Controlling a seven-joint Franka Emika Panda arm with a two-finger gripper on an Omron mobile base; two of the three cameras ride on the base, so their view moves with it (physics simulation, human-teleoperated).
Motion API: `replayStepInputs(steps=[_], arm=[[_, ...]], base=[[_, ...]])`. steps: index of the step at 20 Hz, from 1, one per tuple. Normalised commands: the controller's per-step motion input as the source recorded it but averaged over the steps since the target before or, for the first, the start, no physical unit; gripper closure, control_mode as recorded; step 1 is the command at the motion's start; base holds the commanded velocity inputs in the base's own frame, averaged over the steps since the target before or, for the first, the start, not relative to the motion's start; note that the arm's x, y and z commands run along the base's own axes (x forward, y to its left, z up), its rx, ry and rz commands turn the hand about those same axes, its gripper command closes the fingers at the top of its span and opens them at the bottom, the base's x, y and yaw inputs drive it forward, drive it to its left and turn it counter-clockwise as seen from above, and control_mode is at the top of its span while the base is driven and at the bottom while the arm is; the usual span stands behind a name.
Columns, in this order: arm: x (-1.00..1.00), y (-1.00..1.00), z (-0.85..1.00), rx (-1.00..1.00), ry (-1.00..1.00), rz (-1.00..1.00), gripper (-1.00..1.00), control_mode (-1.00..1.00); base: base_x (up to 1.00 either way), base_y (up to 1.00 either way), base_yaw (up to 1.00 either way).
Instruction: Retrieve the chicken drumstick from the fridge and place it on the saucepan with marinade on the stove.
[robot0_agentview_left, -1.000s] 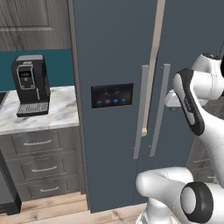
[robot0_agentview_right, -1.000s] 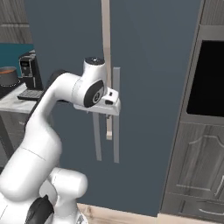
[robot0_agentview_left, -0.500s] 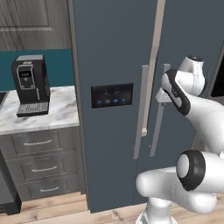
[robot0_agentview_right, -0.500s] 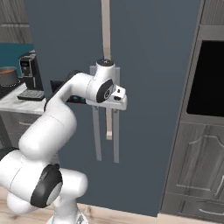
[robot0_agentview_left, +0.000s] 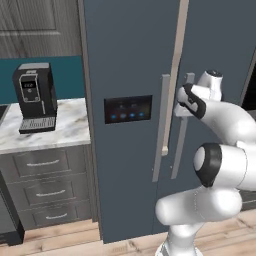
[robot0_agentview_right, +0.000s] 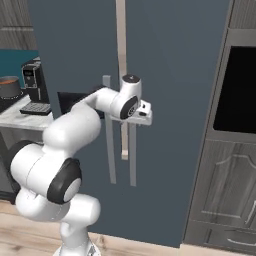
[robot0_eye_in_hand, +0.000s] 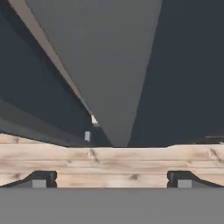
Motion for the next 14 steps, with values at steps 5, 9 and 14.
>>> replayStepInputs(steps=[5,9,14], arm=[[0.61,-0.09,-0.24,0.0,-0.15,0.0,-1.0,-1.0],[0.55,-0.17,-0.16,0.0,-0.17,0.0,-1.0,-1.0],[0.49,-0.08,-0.14,0.0,-0.08,0.0,-1.0,-1.0]], base=[[0.0,0.0,0.0],[0.0,0.0,0.0],[0.0,0.0,0.0]])
